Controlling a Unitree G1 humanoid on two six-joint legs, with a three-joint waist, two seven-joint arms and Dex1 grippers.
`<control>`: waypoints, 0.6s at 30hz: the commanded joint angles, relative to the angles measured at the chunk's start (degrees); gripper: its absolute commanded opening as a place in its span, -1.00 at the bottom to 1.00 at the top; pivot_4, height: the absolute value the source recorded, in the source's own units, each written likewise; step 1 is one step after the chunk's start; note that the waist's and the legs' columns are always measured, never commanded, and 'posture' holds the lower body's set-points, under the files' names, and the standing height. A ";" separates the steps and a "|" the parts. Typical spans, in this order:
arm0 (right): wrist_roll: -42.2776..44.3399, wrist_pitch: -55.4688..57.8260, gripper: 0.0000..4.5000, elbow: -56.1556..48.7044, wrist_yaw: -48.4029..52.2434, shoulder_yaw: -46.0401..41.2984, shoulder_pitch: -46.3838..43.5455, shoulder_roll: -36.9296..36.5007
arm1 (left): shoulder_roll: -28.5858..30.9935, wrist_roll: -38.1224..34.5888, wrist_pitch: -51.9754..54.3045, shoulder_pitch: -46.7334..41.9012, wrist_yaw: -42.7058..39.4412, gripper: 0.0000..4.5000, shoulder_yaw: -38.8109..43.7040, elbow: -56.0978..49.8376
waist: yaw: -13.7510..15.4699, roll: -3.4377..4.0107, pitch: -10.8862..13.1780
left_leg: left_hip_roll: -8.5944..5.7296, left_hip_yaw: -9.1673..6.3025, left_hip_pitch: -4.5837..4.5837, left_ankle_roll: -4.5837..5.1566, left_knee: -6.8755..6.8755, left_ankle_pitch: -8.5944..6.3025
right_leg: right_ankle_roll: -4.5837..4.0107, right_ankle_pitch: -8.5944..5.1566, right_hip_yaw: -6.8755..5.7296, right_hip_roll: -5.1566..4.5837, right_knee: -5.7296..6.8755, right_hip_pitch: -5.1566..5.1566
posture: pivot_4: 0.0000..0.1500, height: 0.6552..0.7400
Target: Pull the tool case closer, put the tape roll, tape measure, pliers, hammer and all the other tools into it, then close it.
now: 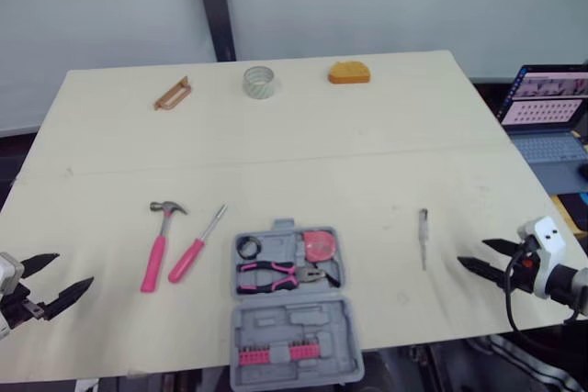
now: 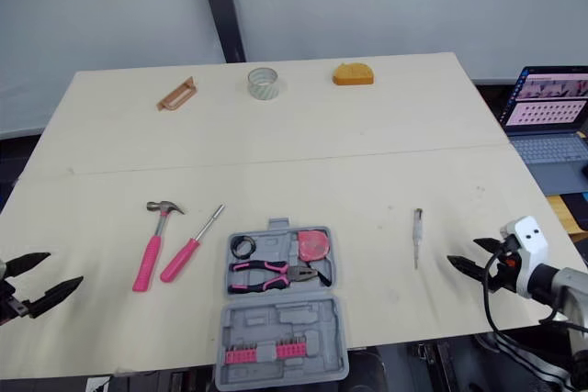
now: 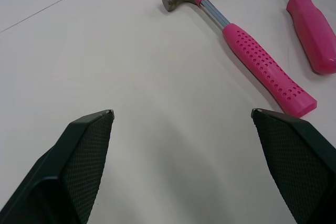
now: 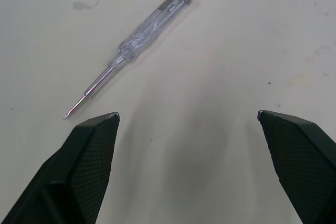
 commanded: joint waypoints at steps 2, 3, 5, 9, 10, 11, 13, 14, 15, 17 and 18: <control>0.07 -0.63 0.98 -0.87 -0.40 -1.73 0.41 -1.49 | 0.45 0.03 -0.74 -0.39 0.43 1.00 0.35 0.57 | 0.00 0.00 0.00 | 0.00 0.00 0.00 0.00 0.00 0.00 | 0.00 0.00 0.00 0.00 0.00 0.00 | 1.00 1.00; 0.13 -0.54 0.98 -1.13 -0.44 -1.73 0.48 -1.49 | 0.41 0.05 -0.70 -0.45 0.45 1.00 0.27 0.47 | 0.00 0.00 0.00 | 0.00 0.00 0.00 0.00 0.00 0.00 | 0.00 0.00 0.00 0.00 0.00 0.00 | 1.00 1.00; 0.64 -0.13 0.98 -2.05 -0.49 -1.99 0.34 -1.46 | 0.29 0.00 -0.36 -0.51 0.55 1.00 0.11 -0.20 | -0.02 0.00 0.00 | 0.00 0.00 0.00 0.00 0.00 0.00 | 0.00 0.00 0.00 0.00 0.00 0.00 | 1.00 1.00; 2.51 2.49 0.98 -7.11 0.28 -2.04 0.43 -1.64 | 0.26 -0.59 1.50 -0.13 0.18 1.00 -0.53 -3.76 | 0.00 0.01 0.01 | 0.00 0.00 0.00 0.00 0.00 0.00 | 0.00 0.00 0.00 0.00 0.01 0.00 | 1.00 1.00; 3.28 3.70 0.98 -9.16 0.50 -2.00 0.46 -1.69 | 0.35 -0.81 2.34 0.04 0.03 1.00 -0.78 -5.18 | 0.01 0.01 0.01 | 0.00 0.00 0.00 0.00 0.00 0.00 | 0.00 0.00 0.00 0.00 0.01 0.00 | 1.00 1.00; 4.33 5.35 0.98 -11.70 0.57 -1.88 0.27 -1.68 | 0.46 -1.13 3.65 0.30 -0.22 1.00 -1.26 -7.11 | 0.02 0.02 0.02 | 0.01 0.00 0.00 0.00 0.00 0.00 | 0.00 0.00 0.00 0.00 0.01 0.00 | 1.00 1.00; 6.81 9.58 0.98 -17.76 0.72 -0.83 -0.35 -1.69 | 0.73 -1.84 6.58 0.92 -1.09 1.00 -2.89 -11.78 | 0.04 0.02 0.02 | 0.01 0.00 0.00 0.00 0.00 0.00 | 0.00 0.00 0.01 0.00 0.01 0.00 | 1.00 1.00; 7.87 11.72 0.98 -22.16 0.73 0.99 -0.88 -1.45 | 0.77 -2.15 8.47 1.33 -1.38 1.00 -4.15 -14.86 | 0.06 0.02 0.03 | 0.02 -0.01 0.00 0.00 0.01 0.00 | 0.00 0.00 0.01 0.00 0.01 0.00 | 1.00 1.00; 8.51 13.33 0.98 -25.20 0.63 2.23 -1.25 -1.28 | 0.83 -2.40 10.31 1.65 -1.63 1.00 -5.60 -18.06 | 0.07 0.02 0.03 | 0.02 -0.01 0.00 -0.01 0.01 0.00 | 0.00 0.00 0.01 0.00 0.02 0.00 | 1.00 1.00; 9.45 15.62 0.98 -29.69 1.51 4.81 -1.44 -1.31 | 0.62 -3.20 13.86 1.94 -1.80 1.00 -8.20 -23.77 | 0.11 0.02 0.03 | 0.04 -0.02 0.00 -0.01 0.02 0.00 | 0.00 0.00 0.01 0.01 0.02 0.00 | 1.00 1.00; 9.75 16.77 0.98 -32.23 1.86 6.92 -1.77 -1.24 | 0.71 -3.27 15.42 2.06 -2.22 1.00 -10.24 -26.72 | 0.19 0.01 0.04 | 0.04 -0.02 0.00 -0.01 0.02 -0.01 | 0.00 0.00 0.01 0.01 0.03 0.00 | 1.00 1.00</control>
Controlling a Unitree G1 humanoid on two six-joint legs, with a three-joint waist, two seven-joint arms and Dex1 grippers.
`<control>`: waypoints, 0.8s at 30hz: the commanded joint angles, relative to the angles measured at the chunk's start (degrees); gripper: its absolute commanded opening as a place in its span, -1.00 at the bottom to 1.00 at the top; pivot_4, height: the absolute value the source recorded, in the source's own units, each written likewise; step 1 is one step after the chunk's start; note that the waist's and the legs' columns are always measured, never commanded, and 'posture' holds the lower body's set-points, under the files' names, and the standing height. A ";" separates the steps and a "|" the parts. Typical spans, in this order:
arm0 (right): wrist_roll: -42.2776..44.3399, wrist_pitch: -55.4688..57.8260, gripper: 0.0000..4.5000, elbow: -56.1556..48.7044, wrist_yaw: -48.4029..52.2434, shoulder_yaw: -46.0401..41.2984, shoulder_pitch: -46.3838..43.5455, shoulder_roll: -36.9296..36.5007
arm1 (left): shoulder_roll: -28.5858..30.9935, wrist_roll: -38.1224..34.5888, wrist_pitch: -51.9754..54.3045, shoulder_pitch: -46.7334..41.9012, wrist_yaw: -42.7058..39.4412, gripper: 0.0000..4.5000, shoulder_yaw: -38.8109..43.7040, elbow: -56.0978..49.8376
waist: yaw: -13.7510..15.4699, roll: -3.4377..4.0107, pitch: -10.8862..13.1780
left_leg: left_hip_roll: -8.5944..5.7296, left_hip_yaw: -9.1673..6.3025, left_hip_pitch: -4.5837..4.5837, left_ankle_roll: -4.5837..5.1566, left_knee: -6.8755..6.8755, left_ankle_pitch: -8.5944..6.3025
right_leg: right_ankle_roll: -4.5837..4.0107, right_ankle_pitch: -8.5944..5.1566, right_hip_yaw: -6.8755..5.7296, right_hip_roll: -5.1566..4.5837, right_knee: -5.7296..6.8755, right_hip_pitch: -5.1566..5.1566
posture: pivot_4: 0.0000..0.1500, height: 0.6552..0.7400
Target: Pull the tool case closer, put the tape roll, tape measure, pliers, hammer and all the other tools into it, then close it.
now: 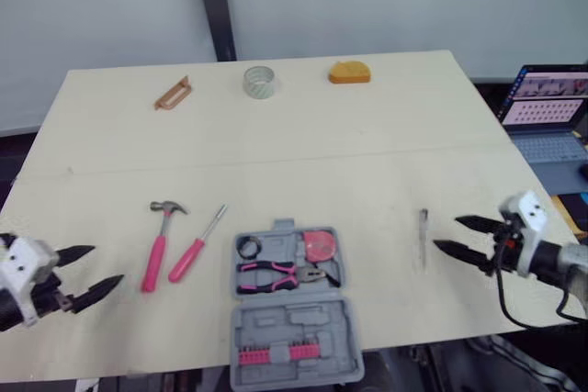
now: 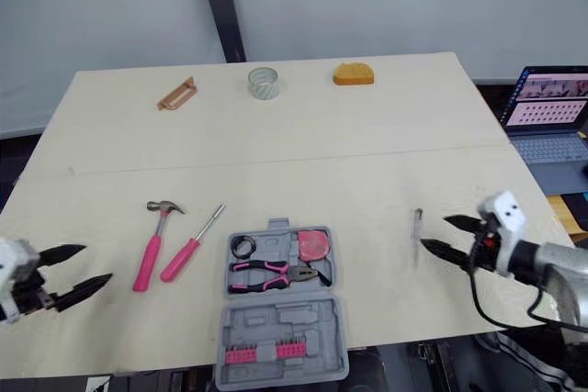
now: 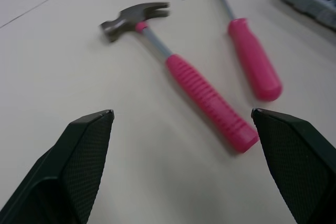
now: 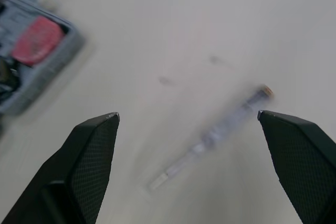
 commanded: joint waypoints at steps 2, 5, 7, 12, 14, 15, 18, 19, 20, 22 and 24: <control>2.60 4.89 0.98 -10.51 1.53 6.73 -0.97 -0.52 | 0.81 -1.17 5.95 0.85 -1.24 1.00 -6.17 -11.21 | 0.18 -0.01 0.01 | 0.00 -0.03 -0.01 -0.01 0.00 -0.01 | 0.00 0.00 -0.01 0.00 -0.01 0.00 | 1.00 1.00; 0.87 5.73 0.75 -14.10 1.39 12.82 -2.56 -0.52 | 0.97 0.68 7.52 0.03 -1.45 0.76 -11.74 -14.58 | 0.12 -0.01 0.02 | -0.01 -0.01 -0.02 -0.01 0.00 -0.03 | 0.00 0.00 -0.01 0.01 -0.03 0.00 | 1.00 1.00; -2.64 3.78 0.39 -14.72 2.13 17.85 -2.67 -1.45 | 0.41 1.36 8.89 -1.52 -0.82 0.39 -15.21 -15.95 | 0.13 -0.01 0.01 | -0.01 0.00 -0.02 -0.01 0.03 -0.02 | 0.00 0.00 -0.01 0.01 -0.02 0.00 | 1.00 1.00; -9.81 -0.72 -0.75 -12.41 1.85 26.10 -3.79 -1.00 | -1.18 5.84 9.06 -4.18 1.01 -0.76 -24.40 -16.61 | 0.55 -0.05 0.04 | -0.02 0.01 -0.02 -0.01 0.05 -0.02 | 0.00 0.00 0.00 0.01 -0.03 0.00 | 1.00 1.00; -11.24 -1.56 -0.99 -12.18 1.63 27.46 -3.96 -0.92 | -2.14 6.10 9.56 -4.71 1.81 -0.98 -25.92 -16.99 | 0.63 -0.06 0.05 | -0.02 0.02 -0.02 -0.01 0.05 -0.02 | 0.00 0.00 -0.01 0.01 -0.03 0.00 | 1.00 1.00; -12.26 -2.06 -0.99 -12.02 1.46 28.39 -4.14 -0.81 | -2.38 6.53 10.07 -4.82 2.05 -0.98 -27.10 -17.48 | 0.62 -0.08 0.05 | -0.02 0.02 -0.02 -0.01 0.05 -0.02 | 0.00 0.00 -0.01 0.01 -0.03 0.00 | 1.00 1.00; -12.94 -1.52 -0.99 -12.81 1.07 29.95 -4.57 0.42 | -2.57 7.54 11.42 -4.25 2.43 -0.98 -30.21 -19.16 | 0.75 -0.10 0.06 | -0.01 0.01 -0.02 -0.01 0.06 -0.02 | 0.00 0.00 -0.01 0.01 -0.03 0.00 | 1.00 1.00; -12.95 -1.13 -0.99 -13.17 0.92 30.21 -4.67 0.87 | -2.72 7.76 11.74 -4.16 2.73 -0.98 -30.77 -19.47 | 0.83 -0.10 0.06 | -0.01 0.01 -0.02 -0.01 0.07 -0.02 | 0.00 0.00 -0.01 0.02 -0.03 0.00 | 1.00 1.00; -13.12 -0.85 -0.99 -13.39 0.79 30.46 -4.75 1.23 | -2.83 7.89 12.02 -4.13 3.06 -0.98 -31.16 -19.71 | 0.94 -0.10 0.06 | -0.01 0.01 -0.02 -0.02 0.07 -0.02 | 0.00 0.00 -0.01 0.02 -0.02 0.00 | 1.00 1.00; -13.49 -0.50 -0.99 -13.75 0.67 31.13 -4.76 1.84 | -2.95 8.17 12.50 -4.17 3.53 -0.98 -32.08 -20.16 | 1.31 -0.10 0.06 | -0.01 0.01 -0.02 -0.01 0.07 -0.02 | 0.00 0.00 -0.01 0.02 -0.02 0.00 | 1.00 1.00; -13.98 -0.25 -0.99 -13.77 0.45 31.81 -5.00 2.64 | -3.36 8.65 12.86 -4.55 4.19 -0.98 -33.15 -20.67 | 1.45 -0.10 0.06 | -0.02 0.01 -0.02 -0.01 0.10 -0.02 | 0.00 0.00 0.00 0.01 -0.03 0.00 | 1.00 1.00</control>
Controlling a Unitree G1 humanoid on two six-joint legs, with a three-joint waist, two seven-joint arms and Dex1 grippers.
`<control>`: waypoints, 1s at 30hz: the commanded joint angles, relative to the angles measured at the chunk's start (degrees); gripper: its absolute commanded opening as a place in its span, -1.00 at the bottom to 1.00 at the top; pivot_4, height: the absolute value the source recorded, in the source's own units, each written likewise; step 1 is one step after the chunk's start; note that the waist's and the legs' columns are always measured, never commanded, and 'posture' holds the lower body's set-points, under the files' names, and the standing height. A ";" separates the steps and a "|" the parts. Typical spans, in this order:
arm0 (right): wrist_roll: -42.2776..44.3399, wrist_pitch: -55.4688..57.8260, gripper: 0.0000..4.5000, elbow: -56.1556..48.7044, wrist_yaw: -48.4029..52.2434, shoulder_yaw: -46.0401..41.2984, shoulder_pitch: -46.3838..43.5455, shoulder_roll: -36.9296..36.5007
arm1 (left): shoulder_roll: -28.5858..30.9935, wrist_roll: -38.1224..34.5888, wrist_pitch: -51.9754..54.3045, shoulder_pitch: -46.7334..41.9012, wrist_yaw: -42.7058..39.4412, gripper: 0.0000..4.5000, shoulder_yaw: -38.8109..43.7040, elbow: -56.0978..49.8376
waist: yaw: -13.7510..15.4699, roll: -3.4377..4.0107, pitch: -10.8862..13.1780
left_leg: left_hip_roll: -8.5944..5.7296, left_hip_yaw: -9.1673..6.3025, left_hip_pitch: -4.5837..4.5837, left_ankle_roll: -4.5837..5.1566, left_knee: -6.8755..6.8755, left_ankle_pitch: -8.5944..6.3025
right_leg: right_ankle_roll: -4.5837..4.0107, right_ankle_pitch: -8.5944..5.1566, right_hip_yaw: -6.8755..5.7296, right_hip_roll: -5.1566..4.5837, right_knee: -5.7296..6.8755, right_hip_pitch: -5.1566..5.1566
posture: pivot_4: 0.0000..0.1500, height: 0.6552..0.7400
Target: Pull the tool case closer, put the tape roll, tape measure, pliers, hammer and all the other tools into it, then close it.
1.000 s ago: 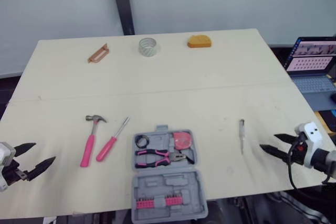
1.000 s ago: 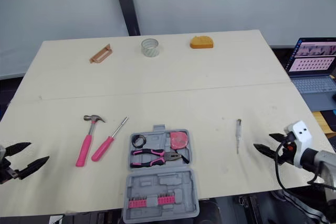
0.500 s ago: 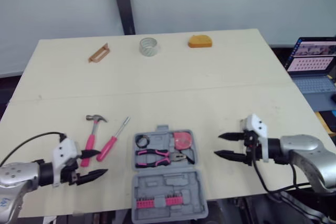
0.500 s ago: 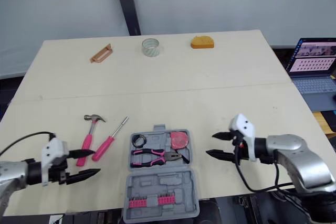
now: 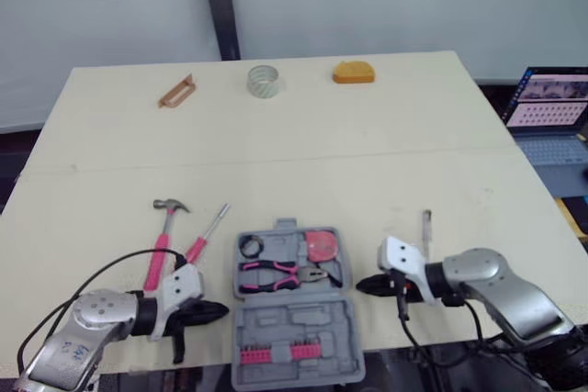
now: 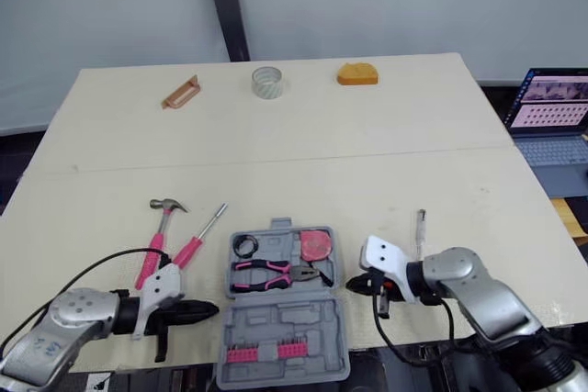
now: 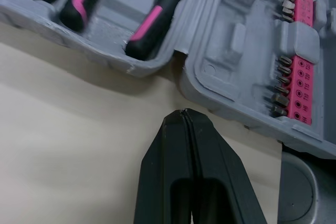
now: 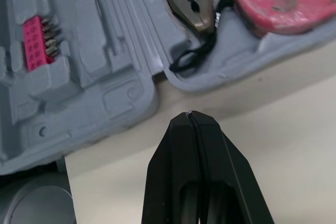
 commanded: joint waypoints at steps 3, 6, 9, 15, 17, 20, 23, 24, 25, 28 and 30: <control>-0.78 1.01 -0.99 -2.24 -0.70 1.36 -0.82 1.34 | -0.92 1.59 0.28 -0.51 1.57 -0.98 -2.39 -2.73 | 0.23 0.00 0.00 | 0.00 -0.01 0.00 0.00 0.05 0.00 | 0.00 0.00 0.00 0.00 0.01 0.03 | 1.00 1.00; -1.12 1.27 -0.99 -2.36 -0.59 1.86 -1.13 1.73 | -1.49 2.99 -0.33 -1.54 2.70 -0.98 -3.55 -2.74 | 0.18 0.00 0.00 | 0.00 -0.01 0.00 0.00 0.05 0.00 | 0.00 0.00 0.00 0.00 0.02 0.03 | 1.00 1.00; -1.28 1.45 -0.99 -2.43 -0.46 2.04 -1.30 2.13 | -2.26 3.62 -0.90 -2.44 3.50 -0.98 -4.27 -2.41 | 0.17 0.00 0.00 | 0.00 -0.01 0.00 0.00 0.04 0.00 | 0.00 0.00 0.00 0.00 0.01 0.03 | 1.00 1.00; -1.54 2.14 -0.99 -2.85 -0.25 2.55 -1.18 2.89 | -3.64 5.63 -2.50 -4.31 4.48 -0.98 -5.76 -0.89 | 0.16 0.00 0.00 | 0.00 -0.01 0.00 0.00 0.04 0.00 | 0.00 0.00 -0.01 0.00 0.01 0.03 | 1.00 1.00; -1.36 2.45 -0.99 -3.18 -0.41 2.58 -1.06 3.31 | -3.99 6.02 -2.98 -4.77 4.56 -0.98 -6.17 -0.27 | 0.16 0.00 0.00 | 0.00 -0.01 -0.01 0.00 0.04 0.00 | 0.00 0.00 -0.01 0.00 0.01 0.03 | 1.00 1.00; -1.46 2.70 -0.99 -3.33 -0.61 2.68 -1.08 3.74 | -4.58 6.51 -3.73 -5.38 4.53 -0.98 -6.72 0.64 | 0.14 0.00 0.00 | 0.00 -0.01 -0.01 0.00 0.04 0.00 | 0.00 0.00 -0.01 0.00 0.01 0.02 | 1.00 1.00; -1.49 2.92 -0.99 -3.26 -0.74 2.71 -1.04 4.23 | -5.17 6.94 -4.61 -5.92 4.66 -0.98 -7.03 1.26 | 0.13 0.00 0.00 | 0.00 -0.02 0.00 0.00 0.04 0.00 | 0.00 0.00 -0.01 0.00 0.01 0.02 | 1.00 1.00; -1.20 3.18 -0.99 -3.13 -0.95 2.49 -1.07 4.73 | -5.55 7.21 -5.13 -6.34 4.93 -0.98 -7.12 1.63 | 0.13 0.00 0.00 | 0.00 -0.01 0.00 0.00 0.04 0.00 | 0.00 0.00 -0.01 0.00 0.01 0.03 | 1.00 1.00; -1.08 3.35 -0.99 -2.92 -1.07 2.40 -1.14 5.08 | -6.16 7.52 -5.70 -6.98 5.40 -0.98 -7.13 2.16 | 0.14 0.00 0.00 | 0.00 -0.01 0.00 0.00 0.04 0.00 | 0.00 0.00 -0.01 0.00 0.01 0.03 | 1.00 1.00; -1.36 3.39 -0.99 -2.70 -1.26 2.43 -1.14 5.46 | -7.29 8.32 -6.24 -8.62 5.89 -0.98 -7.23 3.32 | 0.42 0.00 -0.01 | 0.00 -0.02 0.01 0.00 0.05 0.02 | -0.01 0.00 -0.01 0.00 0.03 0.05 | 1.00 1.00; -1.50 3.36 -0.99 -2.49 -1.40 2.28 -1.35 5.78 | -7.91 8.82 -6.08 -9.97 5.94 -0.98 -7.37 3.95 | 0.56 0.00 -0.01 | 0.00 -0.02 0.01 0.00 0.08 0.02 | -0.02 0.01 -0.01 0.00 0.04 0.05 | 1.00 1.00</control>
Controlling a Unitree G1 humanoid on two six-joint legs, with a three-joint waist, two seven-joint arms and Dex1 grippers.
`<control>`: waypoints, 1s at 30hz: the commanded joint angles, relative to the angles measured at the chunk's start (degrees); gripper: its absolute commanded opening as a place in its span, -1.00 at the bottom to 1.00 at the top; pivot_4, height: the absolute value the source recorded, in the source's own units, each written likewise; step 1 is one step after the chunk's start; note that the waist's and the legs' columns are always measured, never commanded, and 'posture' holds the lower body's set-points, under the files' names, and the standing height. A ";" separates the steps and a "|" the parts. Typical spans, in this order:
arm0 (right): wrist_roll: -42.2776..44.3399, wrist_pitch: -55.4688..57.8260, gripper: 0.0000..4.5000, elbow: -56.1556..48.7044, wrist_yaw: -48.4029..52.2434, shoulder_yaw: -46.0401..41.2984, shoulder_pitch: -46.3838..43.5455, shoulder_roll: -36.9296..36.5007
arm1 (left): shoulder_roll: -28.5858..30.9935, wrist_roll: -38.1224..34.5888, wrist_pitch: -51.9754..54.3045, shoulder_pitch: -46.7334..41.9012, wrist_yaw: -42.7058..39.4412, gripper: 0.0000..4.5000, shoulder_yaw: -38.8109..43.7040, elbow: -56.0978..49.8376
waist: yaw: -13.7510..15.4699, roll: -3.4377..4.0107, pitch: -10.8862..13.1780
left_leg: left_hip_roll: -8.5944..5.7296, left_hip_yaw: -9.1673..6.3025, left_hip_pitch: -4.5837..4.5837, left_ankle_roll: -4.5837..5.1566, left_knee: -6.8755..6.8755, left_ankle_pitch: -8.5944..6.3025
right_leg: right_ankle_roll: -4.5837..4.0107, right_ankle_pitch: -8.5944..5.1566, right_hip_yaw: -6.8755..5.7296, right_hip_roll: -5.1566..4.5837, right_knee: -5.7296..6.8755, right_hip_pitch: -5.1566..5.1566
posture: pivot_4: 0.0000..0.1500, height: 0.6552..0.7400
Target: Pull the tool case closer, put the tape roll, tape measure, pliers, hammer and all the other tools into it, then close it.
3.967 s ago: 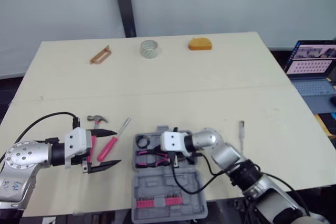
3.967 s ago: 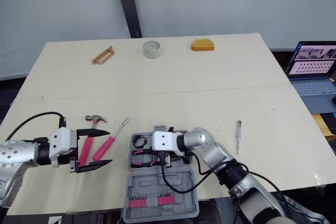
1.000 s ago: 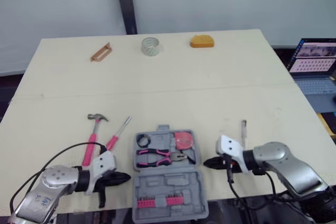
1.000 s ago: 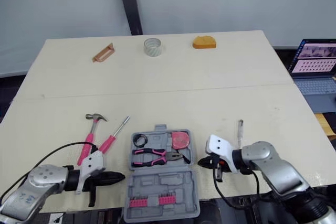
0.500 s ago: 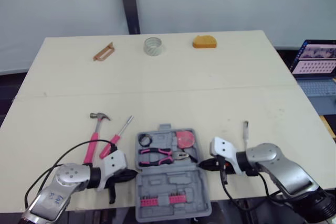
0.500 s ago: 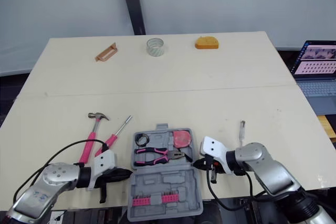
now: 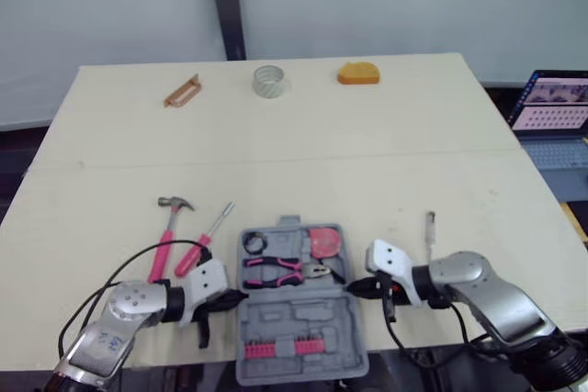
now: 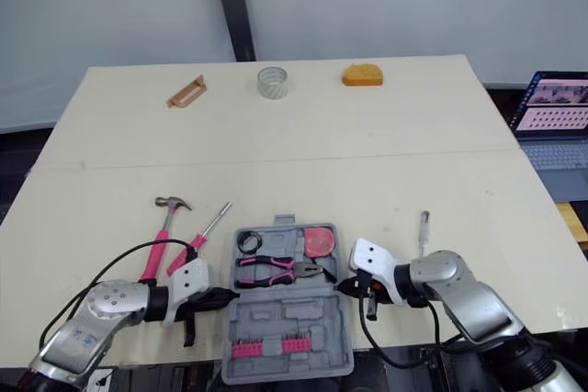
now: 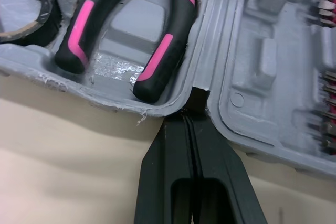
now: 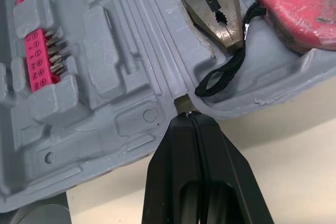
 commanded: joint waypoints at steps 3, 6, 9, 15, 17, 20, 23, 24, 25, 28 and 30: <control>0.79 -0.83 -0.99 -1.56 -0.65 0.48 -0.86 2.10 | -2.40 0.86 -1.01 -3.50 1.40 -0.98 -1.12 0.33 | 0.19 0.00 0.00 | 0.00 0.00 0.00 0.00 0.01 0.00 | 0.00 0.00 0.00 0.00 0.01 0.00 | 1.00 1.00; 0.22 -1.09 -0.99 -0.95 -1.28 0.01 -1.44 2.47 | -3.11 1.06 -1.02 -4.54 1.65 -0.98 -0.99 0.98 | 0.20 0.00 0.00 | 0.00 0.01 0.00 0.00 0.01 0.00 | 0.00 0.00 0.00 0.00 0.00 0.00 | 1.00 1.00; -0.22 -1.34 -0.99 -0.24 -1.93 -0.34 -2.14 2.90 | -3.77 1.27 -0.93 -5.30 1.72 -0.98 -1.18 1.49 | 0.24 0.00 0.00 | 0.00 0.01 0.00 0.00 0.01 0.00 | 0.00 0.00 0.00 0.00 0.00 0.00 | 1.00 1.00; -1.01 -1.83 -0.99 1.88 -3.05 -0.71 -3.85 4.16 | -5.38 2.01 -1.58 -7.19 1.91 -0.98 -1.89 3.56 | 0.54 0.00 0.00 | 0.00 0.01 0.00 0.00 0.04 0.01 | -0.01 0.01 0.00 0.00 0.02 0.00 | 1.00 1.00; -1.39 -2.10 -0.99 2.62 -3.56 -1.02 -4.28 4.68 | -5.90 2.35 -1.85 -8.21 2.06 -0.98 -1.98 4.59 | 0.77 0.00 0.00 | 0.00 0.01 -0.01 0.00 0.05 0.01 | -0.01 0.01 0.00 0.00 0.02 0.00 | 1.00 1.00; -1.74 -2.23 -0.99 3.22 -3.78 -1.16 -4.77 5.16 | -6.44 2.70 -2.33 -9.08 2.19 -0.98 -2.10 5.62 | 0.89 0.00 0.00 | 0.00 0.01 -0.01 0.00 0.05 0.01 | -0.01 0.01 -0.01 0.00 0.02 0.00 | 1.00 1.00; -2.21 -2.58 -0.99 3.58 -3.78 -1.03 -5.09 5.52 | -6.82 3.03 -2.66 -9.42 2.15 -0.98 -2.28 6.05 | 0.85 0.00 0.00 | 0.00 0.01 -0.01 0.00 0.05 0.01 | -0.01 0.01 0.00 0.00 0.02 0.00 | 1.00 1.00; -2.46 -2.76 -0.99 3.80 -4.00 -1.10 -5.23 5.72 | -6.92 3.13 -2.72 -9.50 2.12 -0.98 -2.30 6.11 | 0.84 0.00 0.00 | 0.00 0.01 -0.01 0.00 0.05 0.01 | -0.01 0.01 0.00 0.00 0.02 0.00 | 1.00 1.00; -2.60 -2.87 -0.99 3.96 -4.03 -1.14 -5.32 5.81 | -7.03 3.21 -2.79 -9.62 2.11 -0.98 -2.30 6.21 | 0.84 0.00 0.00 | 0.00 0.01 -0.01 0.00 0.05 0.01 | -0.01 0.01 0.00 0.01 0.02 0.00 | 1.00 1.00; -2.92 -3.17 -0.99 4.34 -4.06 -1.26 -5.44 6.04 | -7.36 3.47 -3.05 -10.02 2.19 -0.98 -2.39 6.62 | 0.88 0.00 0.00 | 0.00 0.01 -0.01 0.00 0.05 0.01 | -0.01 0.01 0.00 0.00 0.02 0.00 | 1.00 1.00; -3.08 -3.27 -0.99 4.42 -4.08 -1.30 -5.40 6.17 | -7.51 3.57 -3.21 -10.12 2.22 -0.98 -2.44 6.78 | 0.88 0.00 0.00 | 0.00 0.01 -0.01 0.00 0.05 0.01 | -0.01 0.01 0.00 0.00 0.02 0.00 | 1.00 1.00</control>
